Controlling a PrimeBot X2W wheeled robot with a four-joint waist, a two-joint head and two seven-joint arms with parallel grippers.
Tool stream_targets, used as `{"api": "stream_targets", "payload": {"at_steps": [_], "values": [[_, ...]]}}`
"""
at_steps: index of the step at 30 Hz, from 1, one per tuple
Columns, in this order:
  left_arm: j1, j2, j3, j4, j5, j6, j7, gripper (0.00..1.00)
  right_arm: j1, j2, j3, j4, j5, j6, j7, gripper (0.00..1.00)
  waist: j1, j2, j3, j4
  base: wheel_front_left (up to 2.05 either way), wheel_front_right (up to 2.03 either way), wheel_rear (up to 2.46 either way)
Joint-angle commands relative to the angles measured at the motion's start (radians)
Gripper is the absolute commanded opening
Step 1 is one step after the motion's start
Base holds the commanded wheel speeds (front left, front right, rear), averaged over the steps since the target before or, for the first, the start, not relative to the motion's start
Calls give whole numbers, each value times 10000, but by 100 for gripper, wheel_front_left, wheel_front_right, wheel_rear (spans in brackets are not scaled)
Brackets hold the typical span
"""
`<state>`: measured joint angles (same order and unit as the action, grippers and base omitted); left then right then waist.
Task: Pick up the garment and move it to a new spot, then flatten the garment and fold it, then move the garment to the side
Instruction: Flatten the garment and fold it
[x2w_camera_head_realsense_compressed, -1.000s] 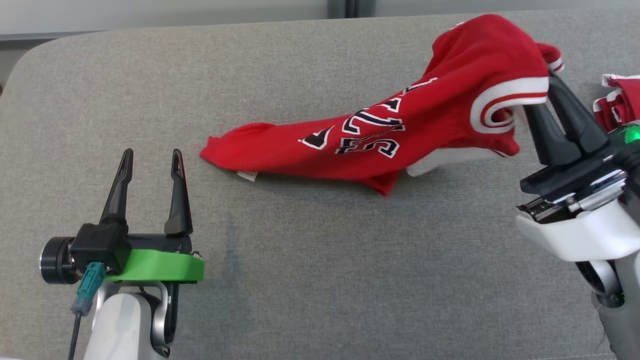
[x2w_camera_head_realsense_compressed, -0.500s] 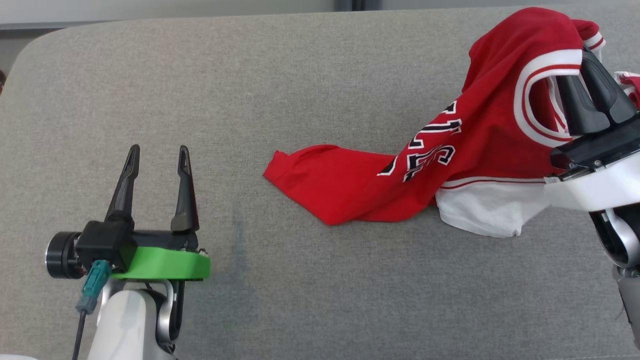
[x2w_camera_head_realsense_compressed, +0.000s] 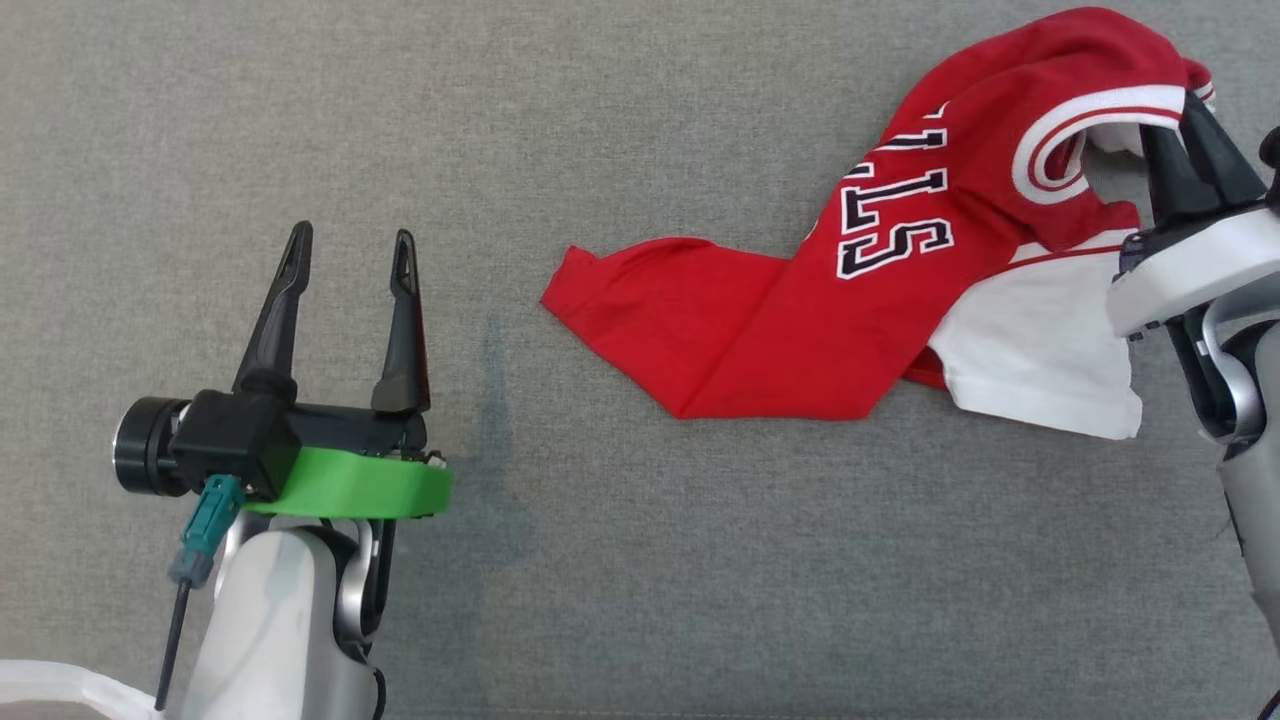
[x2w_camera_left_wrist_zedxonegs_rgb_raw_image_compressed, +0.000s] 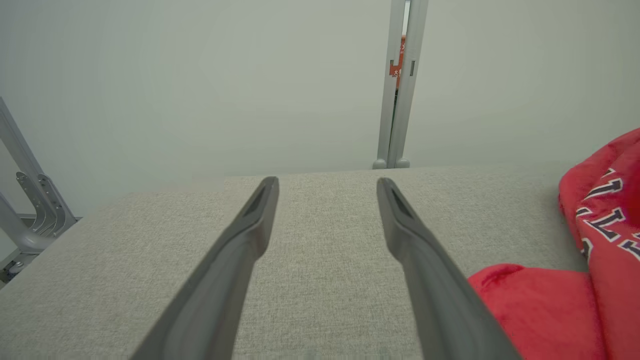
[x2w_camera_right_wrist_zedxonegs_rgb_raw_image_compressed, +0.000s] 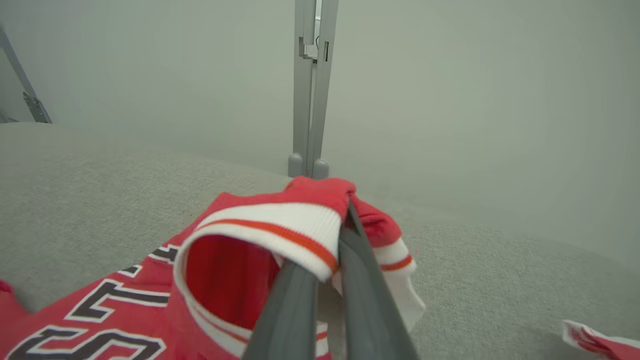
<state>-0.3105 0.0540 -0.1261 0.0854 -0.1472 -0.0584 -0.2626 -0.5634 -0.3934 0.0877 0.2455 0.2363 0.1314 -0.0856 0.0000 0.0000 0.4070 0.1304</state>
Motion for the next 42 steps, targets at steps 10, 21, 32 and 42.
{"api": "stream_targets", "payload": {"at_steps": [10,21,32,42], "values": [[171,-6,136,252,178,-15,-26,100,465,856,-571,580,-636,-16,-1488,100,0,0,-310,-151,0,0,0],[957,191,456,502,370,-51,-26,100,3186,2009,-791,-2089,-898,-16,-1529,100,0,0,-1509,-699,0,0,0],[1786,291,636,642,334,59,-26,100,5194,2825,-866,-3579,-852,-16,-917,100,0,0,-2235,-981,0,0,0],[1931,351,572,628,308,60,-26,100,5511,2976,-959,-3915,-928,-16,-769,100,0,0,-2291,-1028,0,0,0]]}}
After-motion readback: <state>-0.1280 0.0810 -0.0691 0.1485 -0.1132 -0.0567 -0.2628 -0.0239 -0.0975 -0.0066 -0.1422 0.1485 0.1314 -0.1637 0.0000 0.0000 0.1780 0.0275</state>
